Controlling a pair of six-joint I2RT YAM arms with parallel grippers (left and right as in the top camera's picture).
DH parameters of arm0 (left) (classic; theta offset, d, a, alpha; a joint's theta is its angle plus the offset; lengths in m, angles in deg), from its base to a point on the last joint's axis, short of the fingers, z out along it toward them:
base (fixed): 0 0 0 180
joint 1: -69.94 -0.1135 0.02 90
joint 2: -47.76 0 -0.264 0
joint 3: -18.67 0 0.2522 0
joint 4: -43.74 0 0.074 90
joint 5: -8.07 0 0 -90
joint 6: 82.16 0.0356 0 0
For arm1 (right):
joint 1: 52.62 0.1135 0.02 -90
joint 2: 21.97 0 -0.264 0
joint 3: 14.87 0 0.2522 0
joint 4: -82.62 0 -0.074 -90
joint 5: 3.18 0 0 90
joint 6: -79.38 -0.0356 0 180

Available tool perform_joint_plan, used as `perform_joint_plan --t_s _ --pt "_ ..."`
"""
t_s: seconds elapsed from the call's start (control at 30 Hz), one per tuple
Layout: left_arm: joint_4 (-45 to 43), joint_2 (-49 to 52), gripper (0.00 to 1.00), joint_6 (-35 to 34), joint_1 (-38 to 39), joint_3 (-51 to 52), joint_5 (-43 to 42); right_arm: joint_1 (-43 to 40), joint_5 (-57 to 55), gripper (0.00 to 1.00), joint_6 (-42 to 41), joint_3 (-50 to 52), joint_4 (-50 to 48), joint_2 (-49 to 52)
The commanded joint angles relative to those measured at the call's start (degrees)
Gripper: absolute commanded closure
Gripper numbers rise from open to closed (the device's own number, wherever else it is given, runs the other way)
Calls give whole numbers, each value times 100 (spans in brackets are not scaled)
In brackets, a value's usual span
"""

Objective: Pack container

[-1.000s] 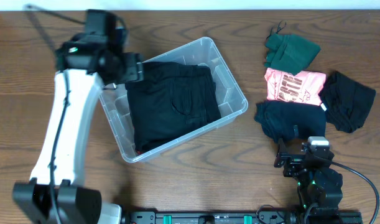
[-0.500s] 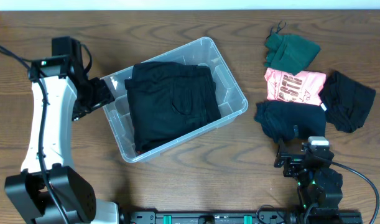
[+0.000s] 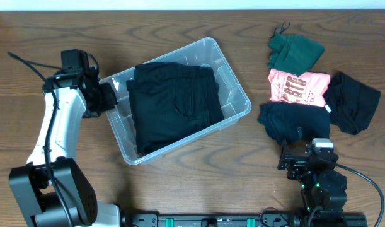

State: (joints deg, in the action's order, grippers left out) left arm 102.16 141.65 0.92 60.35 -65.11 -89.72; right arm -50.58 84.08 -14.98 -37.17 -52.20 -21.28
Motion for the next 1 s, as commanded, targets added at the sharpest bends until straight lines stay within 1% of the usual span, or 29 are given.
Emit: perform_joint_plan --t_s 0.0,0.17,0.3,0.37,0.57,0.7,0.97 --pt "-328 42 81 1054 2 -33 -55 -37 0 1 -74 17 -13 -31" --pt "-896 42 81 1609 2 -33 -57 -37 0 1 -74 17 -13 -31" --pt "-1423 42 94 1987 2 -33 -57 -37 0 1 -74 17 -13 -31" --pt "-1674 42 94 2090 0 -33 -55 -37 0 1 -74 17 -13 -31" --pt "-2253 42 94 2081 2 -33 -59 -37 0 1 -74 17 -13 -31" --pt "-2218 42 92 1991 2 -33 -57 -37 0 1 -74 17 -13 -31" --pt "-2277 46 91 1467 0 -33 -59 -37 0 1 -74 17 -13 -31"
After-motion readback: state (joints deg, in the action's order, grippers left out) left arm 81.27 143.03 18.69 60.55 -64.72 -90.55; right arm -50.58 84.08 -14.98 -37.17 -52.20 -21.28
